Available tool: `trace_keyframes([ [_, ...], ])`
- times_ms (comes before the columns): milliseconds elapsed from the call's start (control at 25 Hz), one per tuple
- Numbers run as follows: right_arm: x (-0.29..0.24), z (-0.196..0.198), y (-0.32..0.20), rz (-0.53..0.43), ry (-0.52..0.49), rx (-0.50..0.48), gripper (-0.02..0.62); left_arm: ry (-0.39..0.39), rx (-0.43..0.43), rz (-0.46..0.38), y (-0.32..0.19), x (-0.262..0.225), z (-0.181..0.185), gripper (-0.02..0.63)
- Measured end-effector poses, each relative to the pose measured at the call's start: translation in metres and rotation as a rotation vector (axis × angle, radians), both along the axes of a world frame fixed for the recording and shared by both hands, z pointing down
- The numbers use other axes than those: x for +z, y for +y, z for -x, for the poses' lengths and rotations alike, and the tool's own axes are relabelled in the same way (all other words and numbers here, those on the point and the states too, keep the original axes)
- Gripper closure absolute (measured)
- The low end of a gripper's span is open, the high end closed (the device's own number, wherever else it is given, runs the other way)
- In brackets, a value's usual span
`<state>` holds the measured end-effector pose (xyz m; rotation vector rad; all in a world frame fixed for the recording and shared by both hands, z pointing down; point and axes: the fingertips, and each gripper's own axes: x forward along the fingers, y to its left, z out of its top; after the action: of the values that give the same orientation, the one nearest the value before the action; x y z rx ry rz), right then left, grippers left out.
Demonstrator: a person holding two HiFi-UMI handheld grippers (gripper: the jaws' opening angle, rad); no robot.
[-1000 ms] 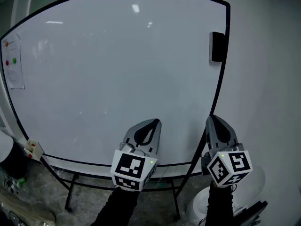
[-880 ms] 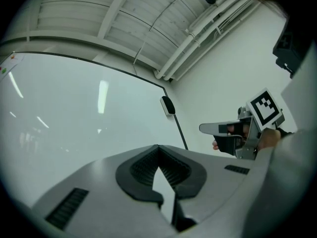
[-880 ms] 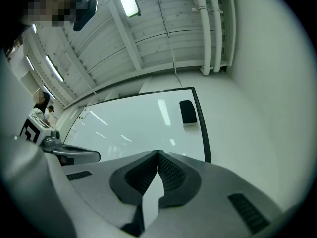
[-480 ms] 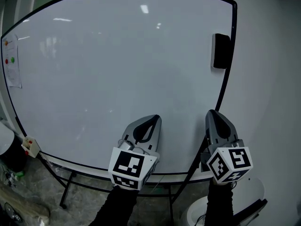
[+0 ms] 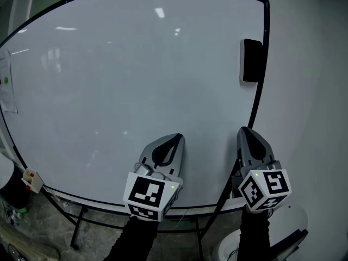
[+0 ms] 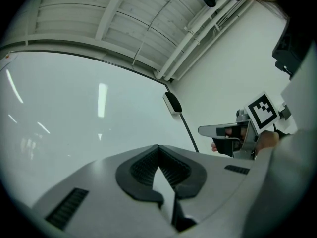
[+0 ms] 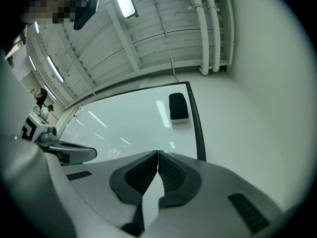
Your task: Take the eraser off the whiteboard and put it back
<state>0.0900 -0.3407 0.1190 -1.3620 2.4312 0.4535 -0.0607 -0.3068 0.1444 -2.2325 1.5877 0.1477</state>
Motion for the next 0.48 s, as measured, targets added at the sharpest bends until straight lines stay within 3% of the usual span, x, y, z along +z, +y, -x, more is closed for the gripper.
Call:
trace_keyframes([
  [360, -0.034, -0.009, -0.013, -0.107, -0.024, 0.083, 0.581, -0.007, 0.02, -0.032, -0.016, -0.016, 0.009, 0.601],
  [480, -0.041, -0.005, -0.02, -0.123, -0.017, 0.092, 0.5, -0.013, 0.027, -0.034, -0.021, -0.016, 0.008, 0.601],
])
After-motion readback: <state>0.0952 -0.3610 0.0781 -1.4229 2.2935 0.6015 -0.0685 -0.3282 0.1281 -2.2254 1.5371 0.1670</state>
